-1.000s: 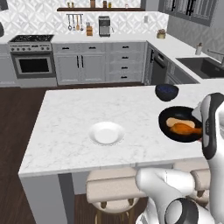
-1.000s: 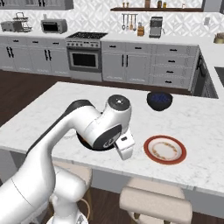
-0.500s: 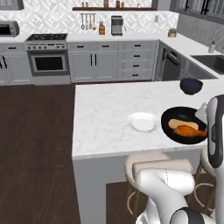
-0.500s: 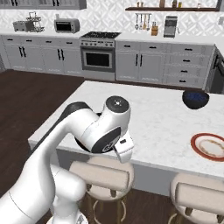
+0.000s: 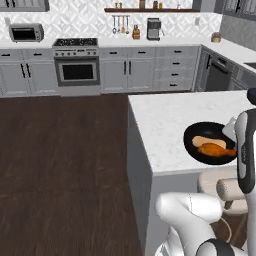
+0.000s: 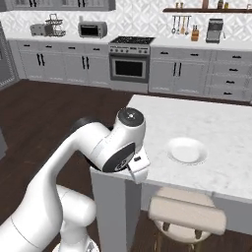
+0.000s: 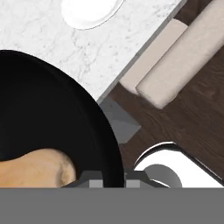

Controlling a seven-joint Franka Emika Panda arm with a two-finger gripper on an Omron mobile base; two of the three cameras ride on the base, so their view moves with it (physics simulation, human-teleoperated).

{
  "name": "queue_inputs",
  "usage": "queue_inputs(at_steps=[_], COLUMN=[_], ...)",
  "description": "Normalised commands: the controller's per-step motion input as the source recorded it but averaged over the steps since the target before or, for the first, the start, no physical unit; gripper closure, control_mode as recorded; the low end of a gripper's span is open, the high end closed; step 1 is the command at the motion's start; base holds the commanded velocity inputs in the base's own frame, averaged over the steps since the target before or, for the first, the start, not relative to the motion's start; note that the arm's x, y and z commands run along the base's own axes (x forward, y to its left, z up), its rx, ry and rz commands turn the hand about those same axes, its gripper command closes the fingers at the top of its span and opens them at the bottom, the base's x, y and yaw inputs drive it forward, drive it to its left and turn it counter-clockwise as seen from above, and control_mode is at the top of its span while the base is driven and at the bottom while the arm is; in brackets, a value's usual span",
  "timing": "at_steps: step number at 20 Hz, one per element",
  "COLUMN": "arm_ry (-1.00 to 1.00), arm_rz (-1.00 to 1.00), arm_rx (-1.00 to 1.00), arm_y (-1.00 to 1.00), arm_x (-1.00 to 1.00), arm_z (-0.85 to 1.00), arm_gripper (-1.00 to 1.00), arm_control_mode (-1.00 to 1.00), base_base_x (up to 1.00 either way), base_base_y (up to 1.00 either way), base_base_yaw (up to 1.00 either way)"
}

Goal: Pick the chicken drumstick and squash from their plates and place them in the bowl. Then put the bowl in the fridge.

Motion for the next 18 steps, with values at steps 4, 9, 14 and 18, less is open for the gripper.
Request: queue_inputs(at_steps=[4, 9, 14, 18], arm_ry=[0.0, 0.0, 0.0, 0.0], arm_rz=[0.0, 0.0, 0.0, 0.0], arm_rx=[0.0, 0.0, 0.0, 0.0], arm_y=[0.0, 0.0, 0.0, 0.0], arm_x=[0.0, 0.0, 0.0, 0.0], arm_z=[0.0, 0.0, 0.0, 0.0], arm_gripper=[1.0, 1.0, 1.0, 1.0], arm_control_mode=[1.0, 1.0, 1.0, 1.0], base_base_x=[0.09, 0.39, 0.86, 1.0], base_base_y=[1.0, 1.0, 1.0, 1.0], base_base_yaw=[0.0, -0.03, -0.03, -0.05])
